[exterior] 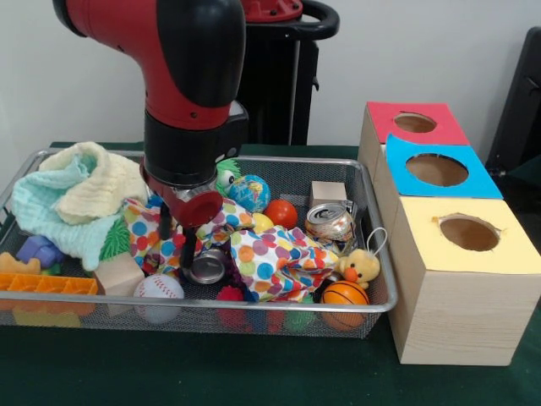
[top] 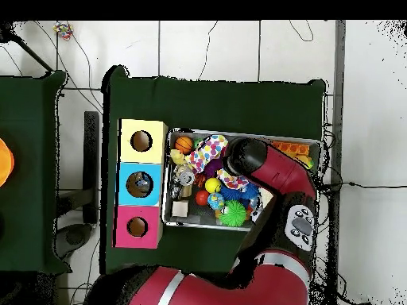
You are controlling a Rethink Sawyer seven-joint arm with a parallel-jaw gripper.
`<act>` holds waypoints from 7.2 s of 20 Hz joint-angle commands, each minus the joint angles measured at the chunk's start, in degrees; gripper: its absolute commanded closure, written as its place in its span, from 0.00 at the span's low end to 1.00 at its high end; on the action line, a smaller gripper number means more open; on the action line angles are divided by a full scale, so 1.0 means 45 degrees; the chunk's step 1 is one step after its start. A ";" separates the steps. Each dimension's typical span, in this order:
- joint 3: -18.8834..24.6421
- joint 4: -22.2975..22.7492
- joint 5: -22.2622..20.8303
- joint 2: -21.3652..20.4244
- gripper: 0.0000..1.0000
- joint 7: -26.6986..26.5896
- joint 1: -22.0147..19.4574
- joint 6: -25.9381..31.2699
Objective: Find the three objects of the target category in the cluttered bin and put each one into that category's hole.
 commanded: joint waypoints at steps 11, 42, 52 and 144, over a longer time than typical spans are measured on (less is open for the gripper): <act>0.0938 0.0861 0.0229 0.0432 1.00 0.1807 0.0045 0.0408; 0.0641 0.1933 -0.0577 -0.1033 0.00 0.1720 -0.0467 0.0950; 0.1137 0.2362 -0.0190 -0.0468 0.00 0.2103 -0.0544 -0.0070; 0.2228 -0.1456 -0.3430 0.1012 0.00 0.0089 -0.2709 0.0451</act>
